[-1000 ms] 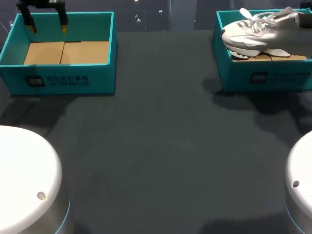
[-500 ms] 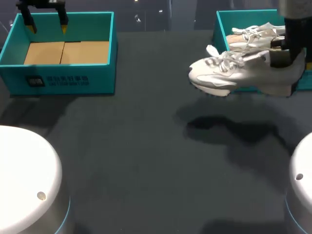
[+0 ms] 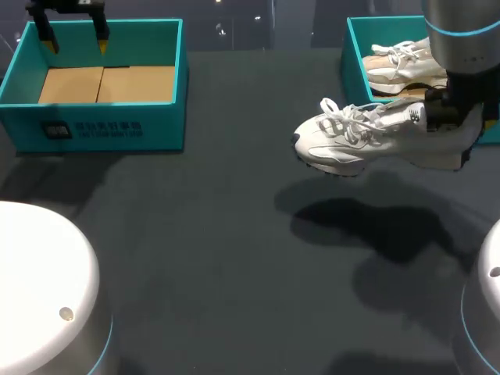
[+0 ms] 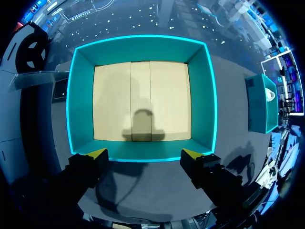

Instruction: Take the shoe out of the shoebox, open the shoe tongue, remove and reinsert the insole, then place the shoe into the shoebox

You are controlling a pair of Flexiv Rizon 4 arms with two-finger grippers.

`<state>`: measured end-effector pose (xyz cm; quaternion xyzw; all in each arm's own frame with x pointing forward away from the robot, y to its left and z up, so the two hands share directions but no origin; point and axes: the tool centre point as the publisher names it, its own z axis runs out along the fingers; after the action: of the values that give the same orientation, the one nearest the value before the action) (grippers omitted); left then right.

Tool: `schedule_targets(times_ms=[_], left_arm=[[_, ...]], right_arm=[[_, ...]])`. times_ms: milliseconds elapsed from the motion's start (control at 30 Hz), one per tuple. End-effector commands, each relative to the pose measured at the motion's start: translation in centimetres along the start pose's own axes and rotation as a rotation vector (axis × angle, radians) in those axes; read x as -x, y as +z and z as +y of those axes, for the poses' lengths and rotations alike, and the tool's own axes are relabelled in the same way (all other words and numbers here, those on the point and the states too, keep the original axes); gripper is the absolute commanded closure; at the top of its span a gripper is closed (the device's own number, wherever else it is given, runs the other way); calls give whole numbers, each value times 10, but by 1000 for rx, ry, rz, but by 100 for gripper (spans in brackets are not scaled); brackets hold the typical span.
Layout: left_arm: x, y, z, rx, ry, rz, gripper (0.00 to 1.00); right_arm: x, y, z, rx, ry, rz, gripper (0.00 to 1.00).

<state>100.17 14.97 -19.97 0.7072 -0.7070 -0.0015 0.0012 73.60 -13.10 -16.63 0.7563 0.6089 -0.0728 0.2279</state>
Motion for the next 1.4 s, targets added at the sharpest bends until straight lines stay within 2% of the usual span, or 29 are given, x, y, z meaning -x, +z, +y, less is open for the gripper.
schedule_targets(times_ms=[33,200,367,667,1100,1400], left_arm=[[0,0,1,-1,0,1,0],[0,0,1,-1,0,1,0],[0,0,1,-1,0,1,0],[0,0,1,-1,0,1,0],[0,0,1,-1,0,1,0],[0,0,1,-1,0,1,0]], right_arm=[[-19,3,-27,73,-7,-50,100],[-40,8,-59,83,-29,-47,100],[-62,13,-76,80,-24,-64,100],[-94,33,-93,41,-3,-87,100],[-146,55,-107,-10,-27,-93,100],[-167,65,-115,-38,-57,-93,100]])
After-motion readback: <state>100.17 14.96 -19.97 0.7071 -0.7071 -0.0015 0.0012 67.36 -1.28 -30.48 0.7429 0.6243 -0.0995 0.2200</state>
